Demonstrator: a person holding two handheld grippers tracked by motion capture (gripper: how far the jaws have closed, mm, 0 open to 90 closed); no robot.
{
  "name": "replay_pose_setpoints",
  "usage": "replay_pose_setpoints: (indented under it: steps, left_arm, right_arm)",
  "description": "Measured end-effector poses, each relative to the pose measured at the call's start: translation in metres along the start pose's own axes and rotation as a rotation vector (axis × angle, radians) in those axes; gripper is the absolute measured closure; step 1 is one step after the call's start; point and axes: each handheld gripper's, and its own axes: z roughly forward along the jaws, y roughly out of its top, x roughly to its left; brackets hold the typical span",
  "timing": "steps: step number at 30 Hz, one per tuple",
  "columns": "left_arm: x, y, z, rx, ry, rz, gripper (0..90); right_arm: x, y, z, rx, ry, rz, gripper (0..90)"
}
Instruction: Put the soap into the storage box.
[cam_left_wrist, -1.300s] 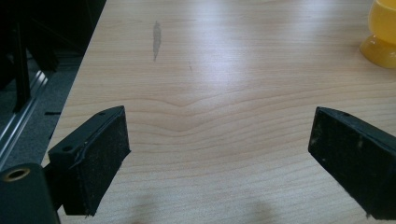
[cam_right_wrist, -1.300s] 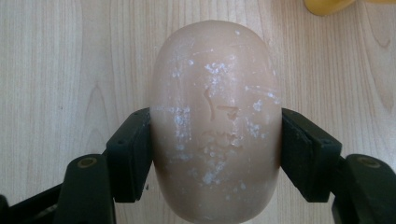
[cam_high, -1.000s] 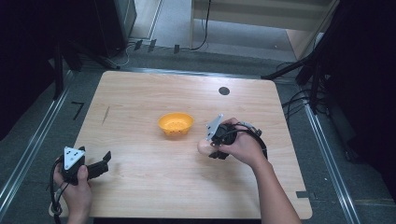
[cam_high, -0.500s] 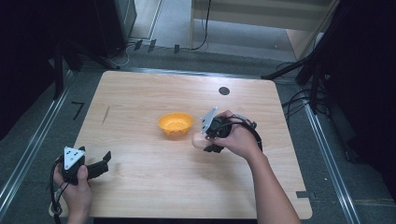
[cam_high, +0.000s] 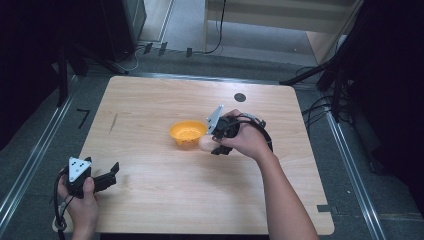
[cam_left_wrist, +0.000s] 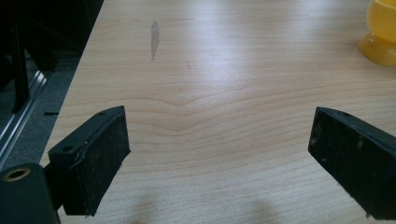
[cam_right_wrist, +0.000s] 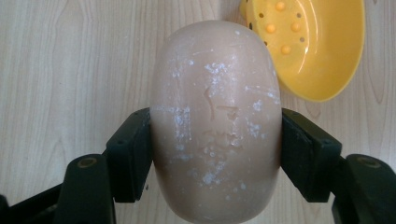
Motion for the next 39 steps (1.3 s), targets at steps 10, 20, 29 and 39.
replay_pose_setpoints:
  steps: [10,20,29,39]
  left_arm:
    - [0.0,0.0,0.0,-0.002,-0.005,0.0,5.7]
    - [0.0,0.0,0.0,0.0,-0.007,0.0,5.7]
    - [0.0,0.0,0.0,0.0,-0.01,-0.003,5.7]
    - [0.001,0.0,0.0,-0.002,-0.016,-0.007,5.7]
  right_arm:
    - [-0.012,0.012,0.006,0.008,0.007,-0.008,33.2]
    - [-0.023,0.021,0.009,0.016,0.015,-0.015,33.2]
    - [-0.032,0.033,0.011,0.013,0.022,-0.02,33.2]
    - [-0.046,0.052,0.018,0.024,0.028,-0.025,33.2]
